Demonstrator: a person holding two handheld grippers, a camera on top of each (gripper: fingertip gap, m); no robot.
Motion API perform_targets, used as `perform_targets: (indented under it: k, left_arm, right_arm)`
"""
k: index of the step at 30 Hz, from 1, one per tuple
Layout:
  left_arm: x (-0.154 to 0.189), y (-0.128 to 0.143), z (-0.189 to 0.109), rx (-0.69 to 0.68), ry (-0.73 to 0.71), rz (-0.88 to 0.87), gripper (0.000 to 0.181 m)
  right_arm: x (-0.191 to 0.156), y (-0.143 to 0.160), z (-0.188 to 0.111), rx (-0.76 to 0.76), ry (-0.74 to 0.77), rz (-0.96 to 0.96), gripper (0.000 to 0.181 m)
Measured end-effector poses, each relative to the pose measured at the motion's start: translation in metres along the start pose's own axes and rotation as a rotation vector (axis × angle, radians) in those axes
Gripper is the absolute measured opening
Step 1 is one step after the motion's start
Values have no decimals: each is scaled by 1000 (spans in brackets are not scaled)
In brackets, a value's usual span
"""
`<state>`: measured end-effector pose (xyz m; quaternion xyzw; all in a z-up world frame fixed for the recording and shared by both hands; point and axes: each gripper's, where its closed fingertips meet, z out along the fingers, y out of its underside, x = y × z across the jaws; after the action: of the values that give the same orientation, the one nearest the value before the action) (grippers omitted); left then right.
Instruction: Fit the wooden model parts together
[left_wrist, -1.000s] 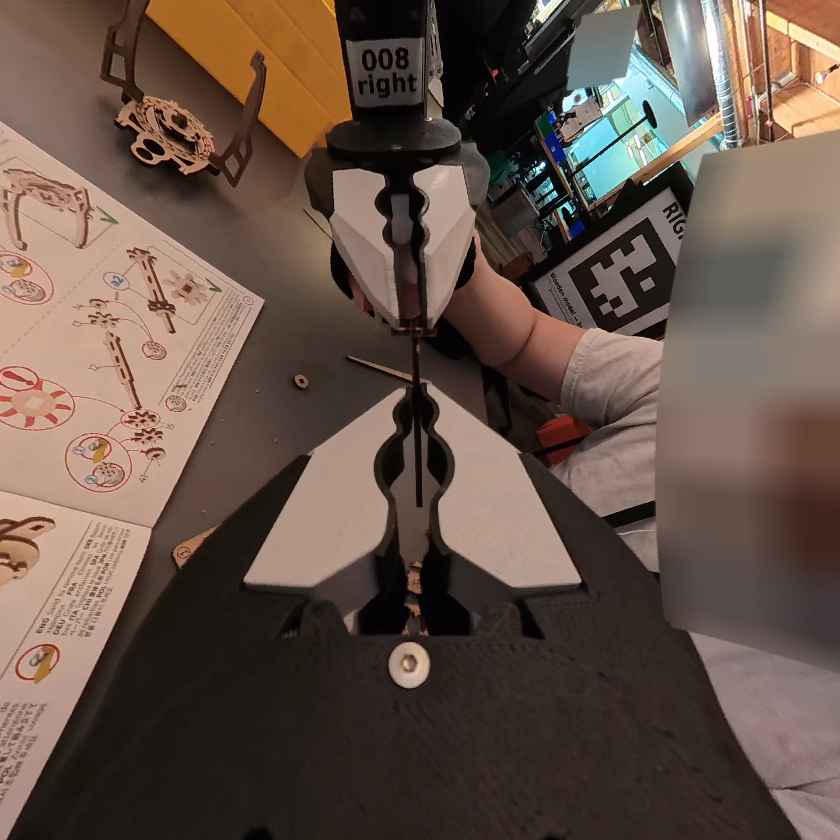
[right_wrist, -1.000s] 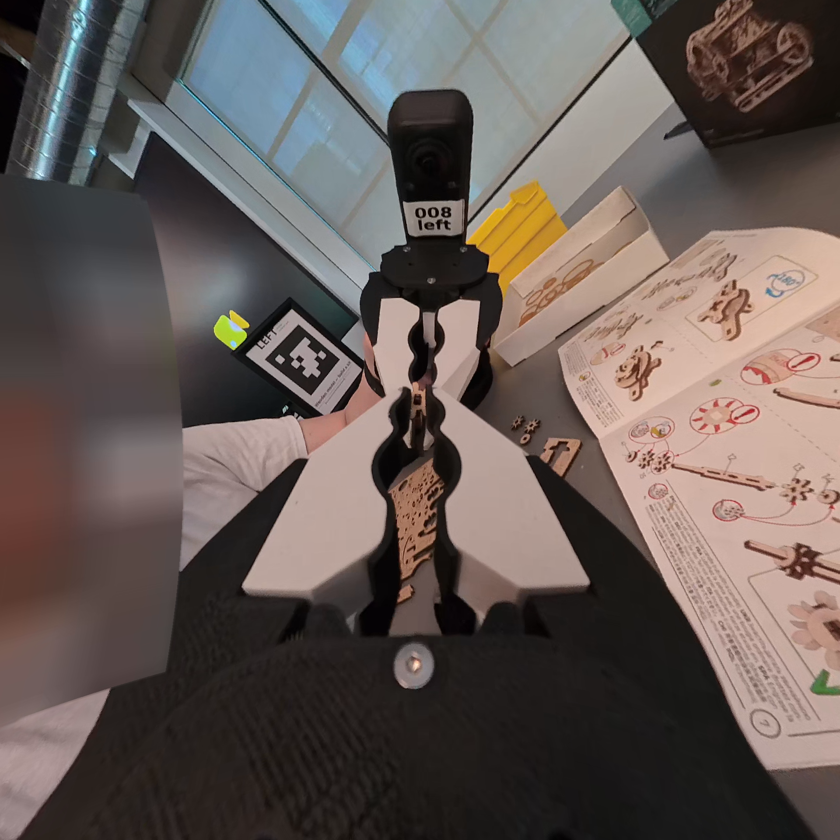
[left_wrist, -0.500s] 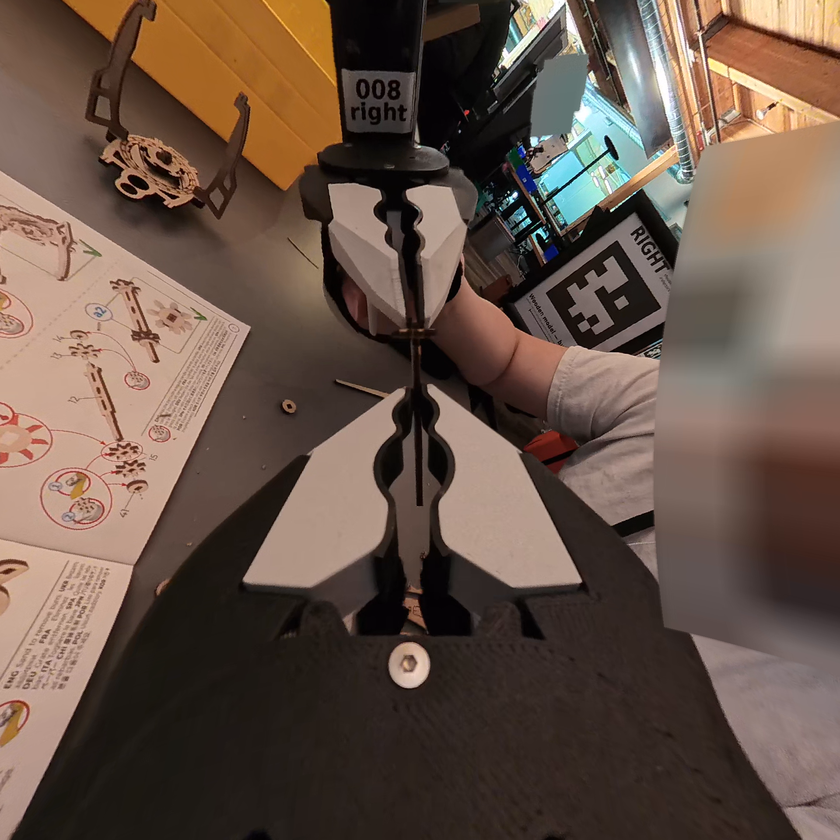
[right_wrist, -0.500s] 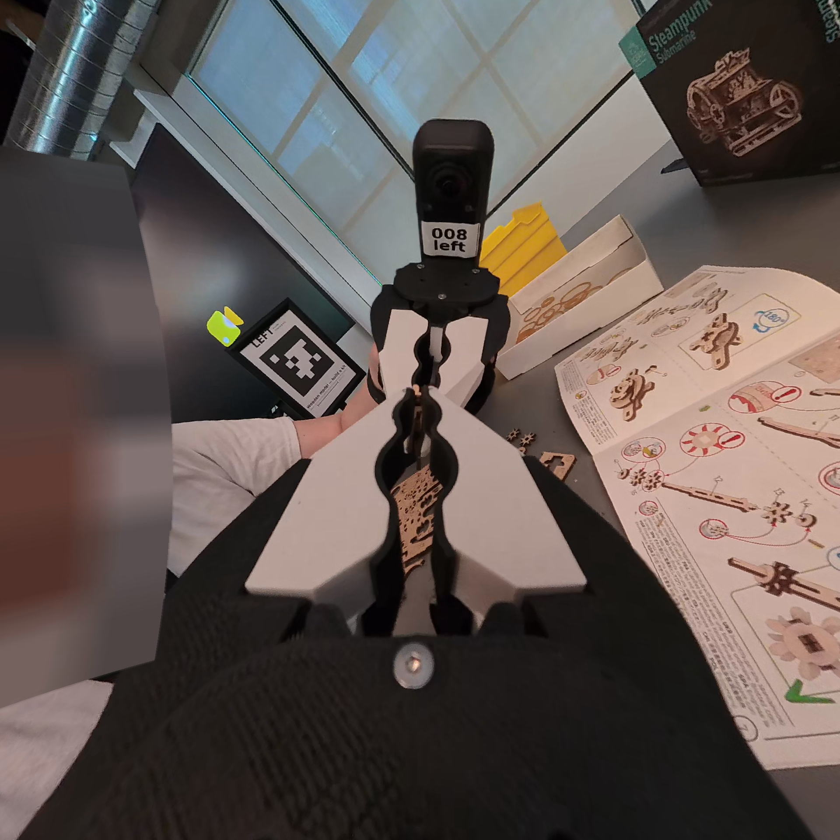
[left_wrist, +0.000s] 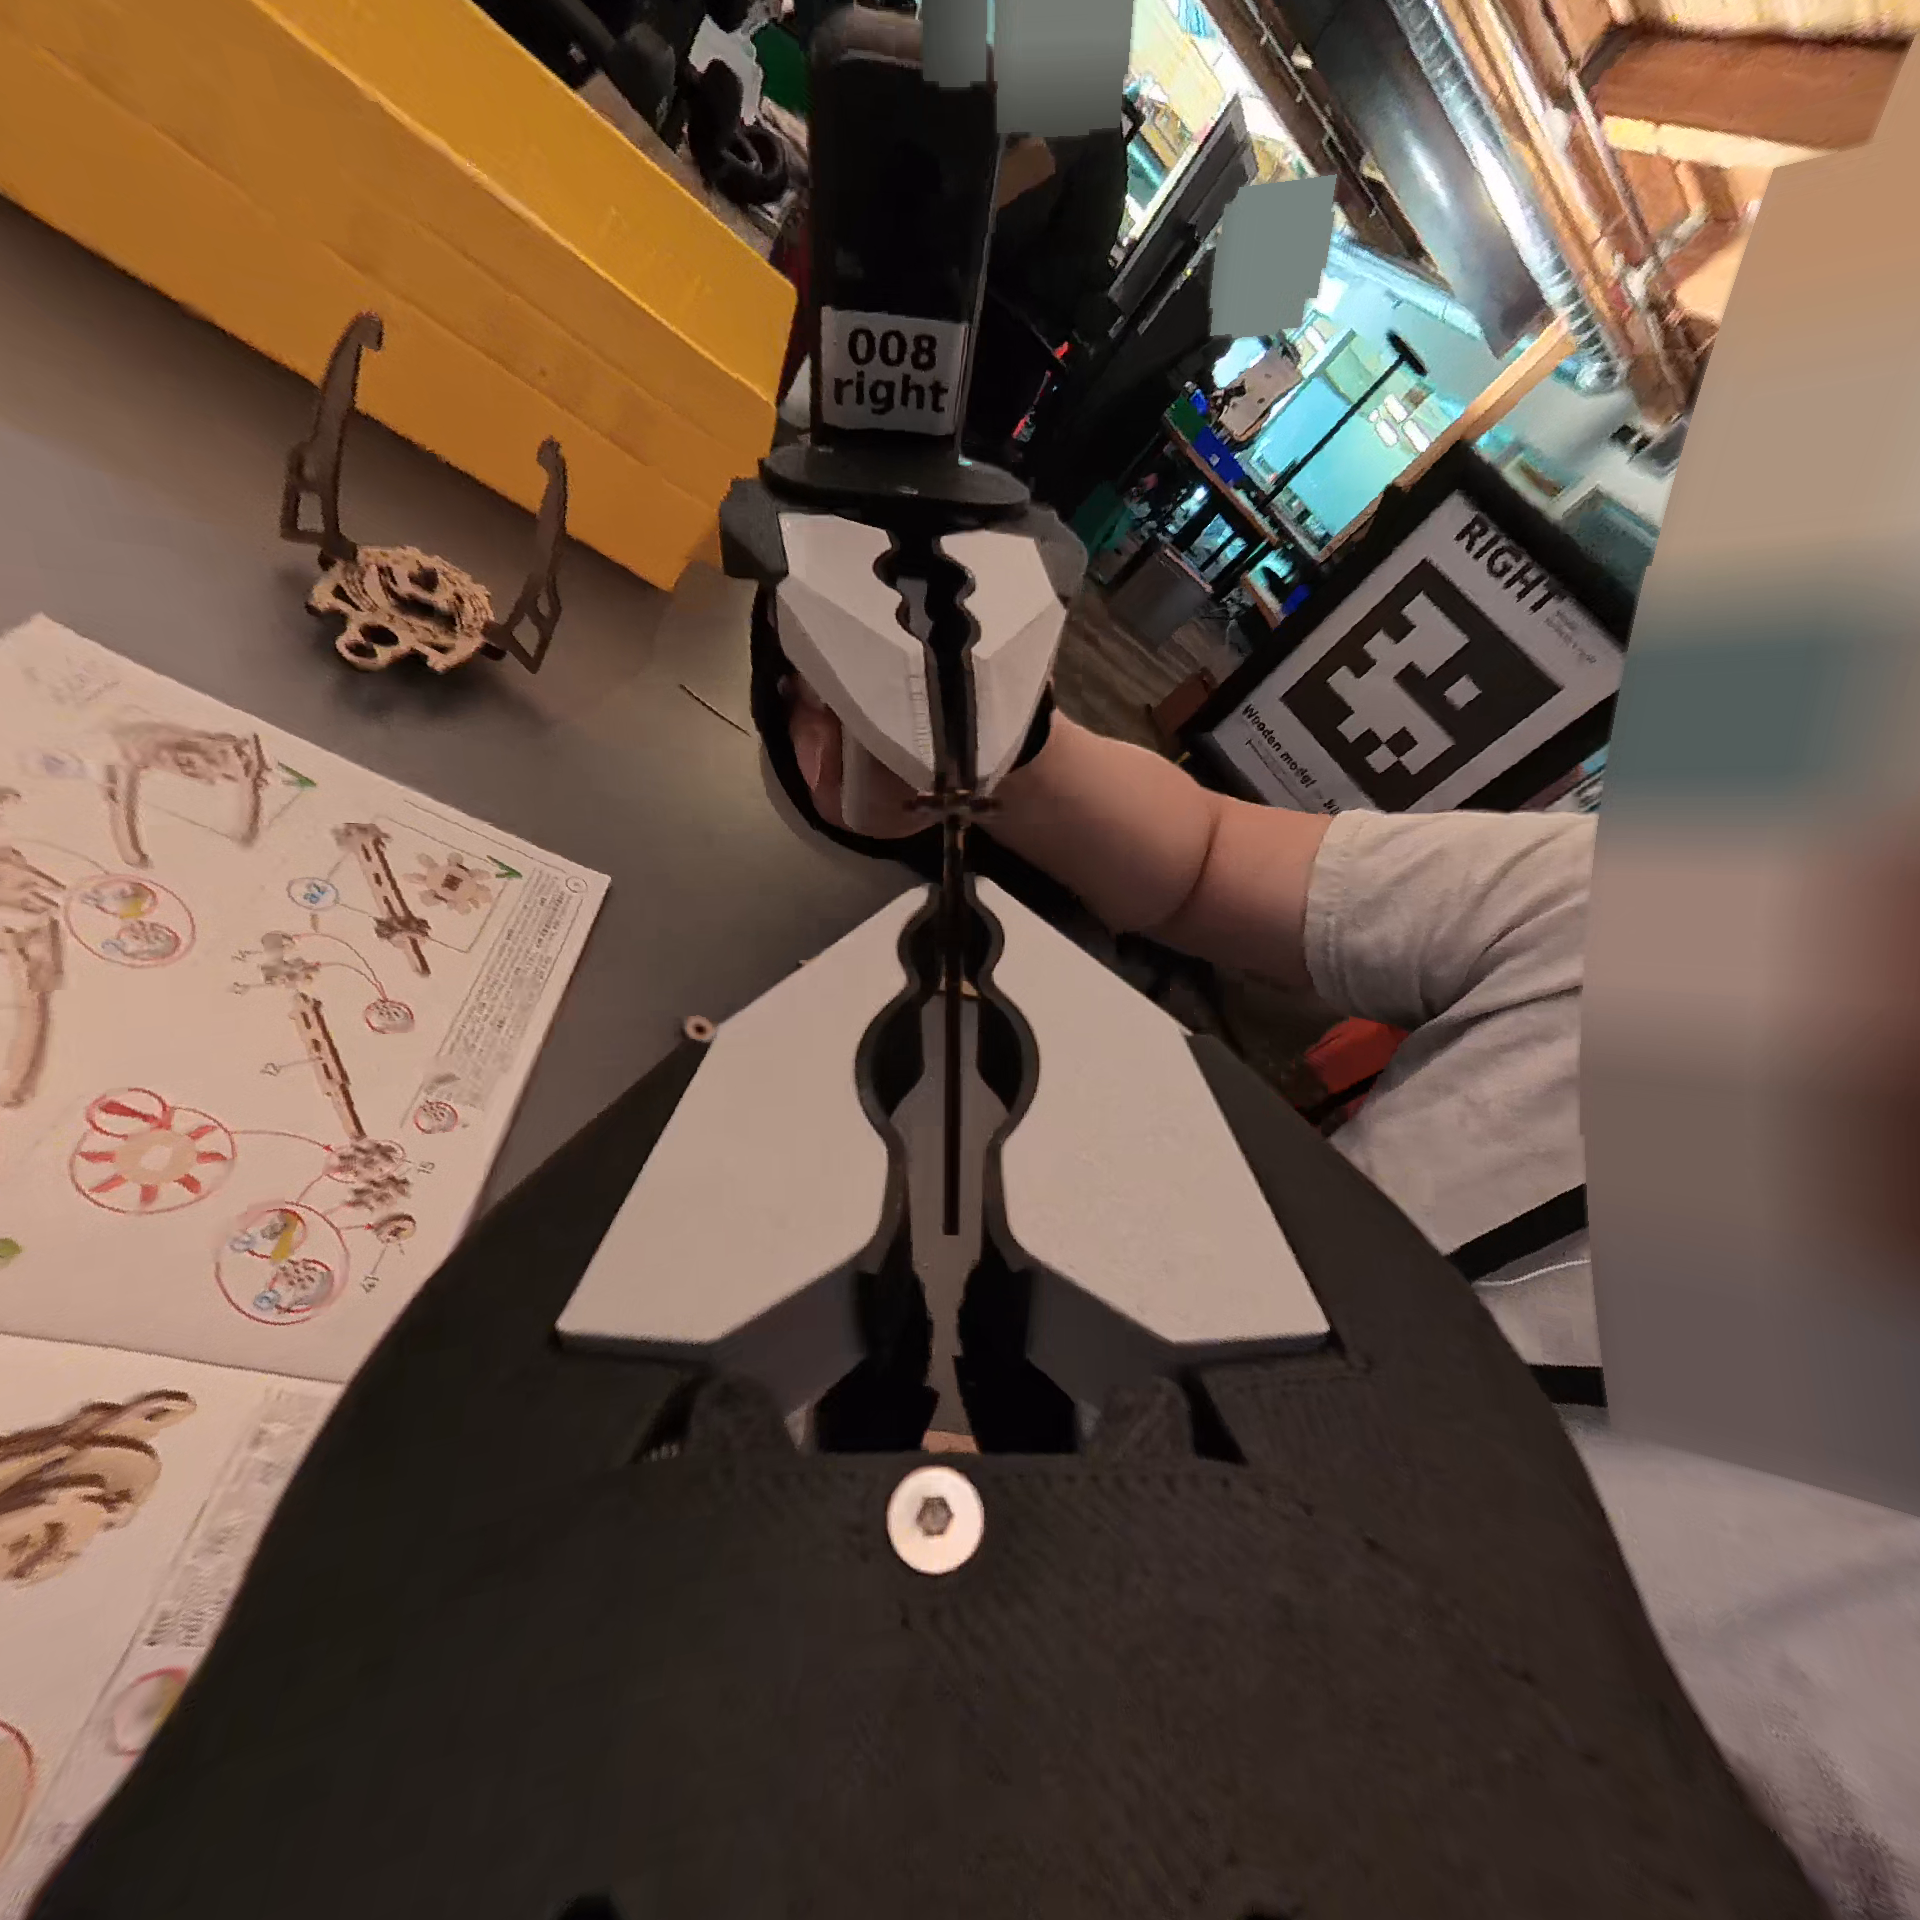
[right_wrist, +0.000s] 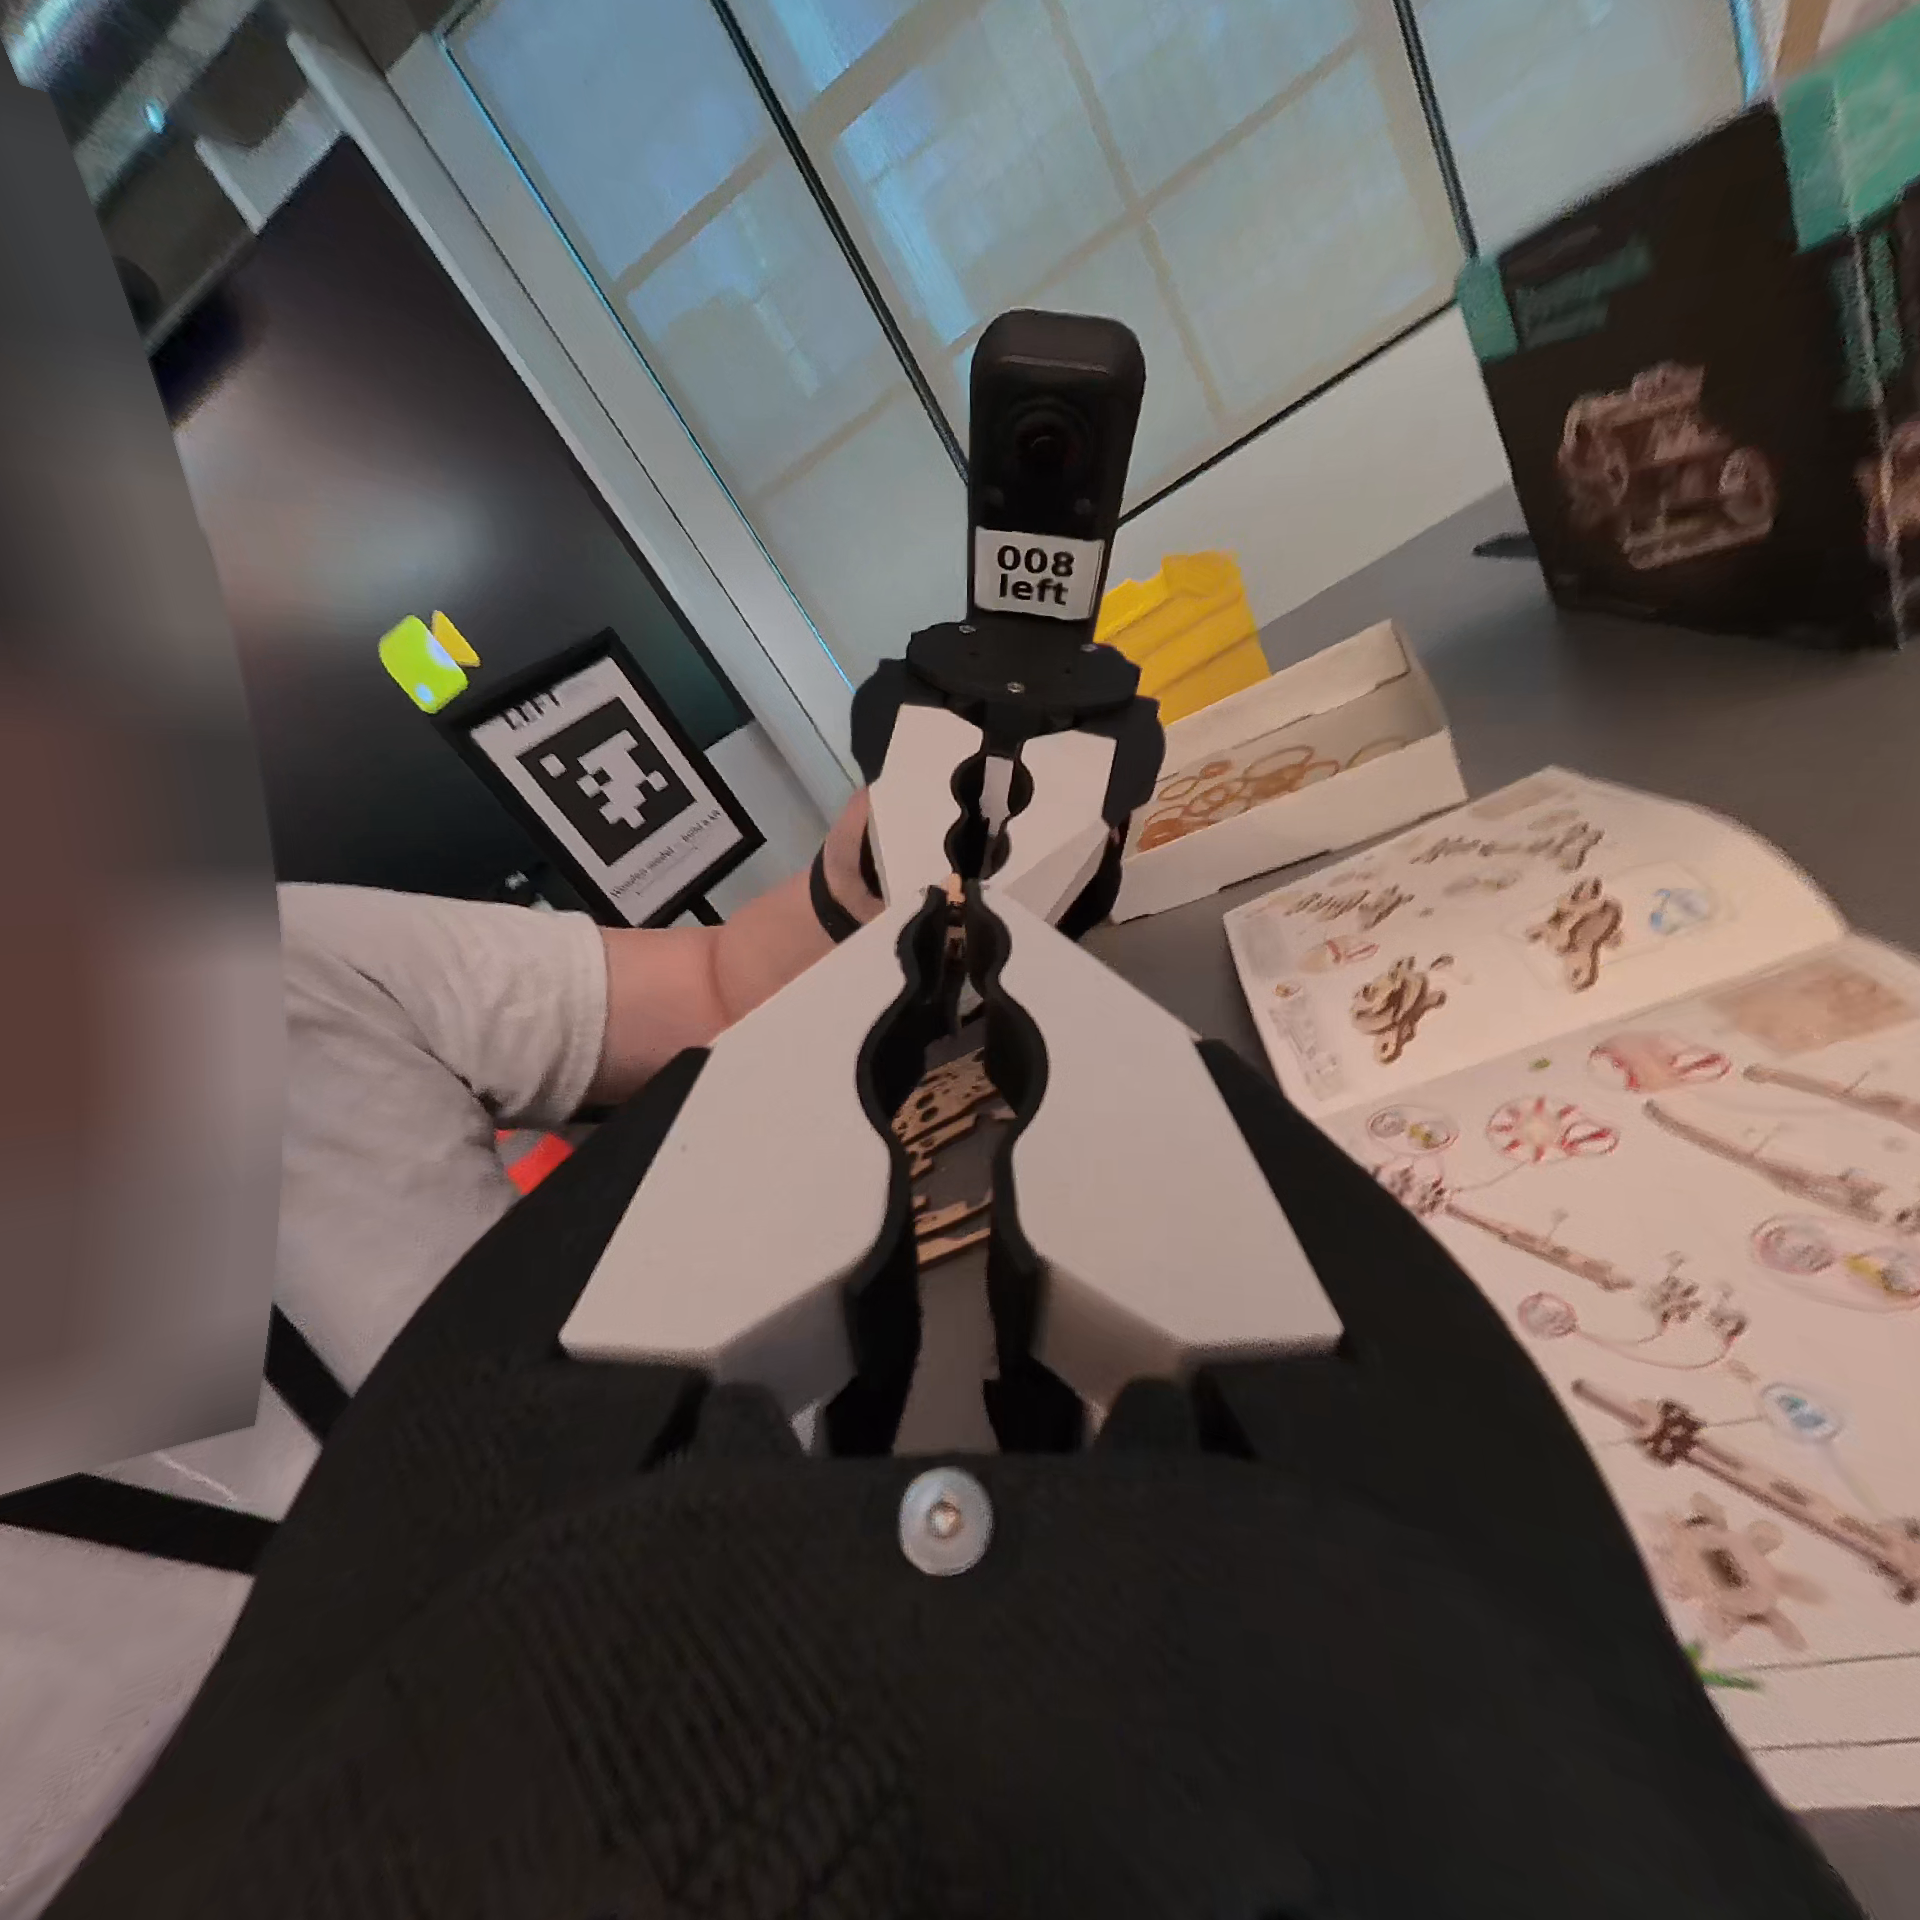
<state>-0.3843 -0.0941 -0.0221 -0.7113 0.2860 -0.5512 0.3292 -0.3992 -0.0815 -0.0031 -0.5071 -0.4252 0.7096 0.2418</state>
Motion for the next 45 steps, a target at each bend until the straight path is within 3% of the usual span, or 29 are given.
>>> perform_targets:
  k: [4, 10, 15, 19, 24, 29, 45]
  left_arm:
    - [15, -17, -9, 29, -101, 351, 0]
    - [51, -38, -27, 115, -254, 877, 0]
    - [73, -46, -36, 145, -357, 1125, 0]
    - [87, -52, -44, 159, -424, 1264, 0]
    - [86, -57, -51, 129, -540, 1376, 0]
    - [74, -56, -47, 56, -626, 1420, 0]
    - [56, -38, -48, -322, -812, 1299, 0]
  right_arm:
    - [-22, -17, -6, 38, 3, -256, 15]
    - [-65, -46, -11, 61, 83, -660, 13]
    - [-95, -49, 15, -232, 196, -1101, 13]
    - [-101, -55, 36, -448, 237, -1305, 11]
    - [-113, -59, 50, -497, 205, -1406, 5]
    - [-105, -48, 44, -509, 230, -1443, 4]
    - [-75, -36, 35, -516, 176, -1354, 6]
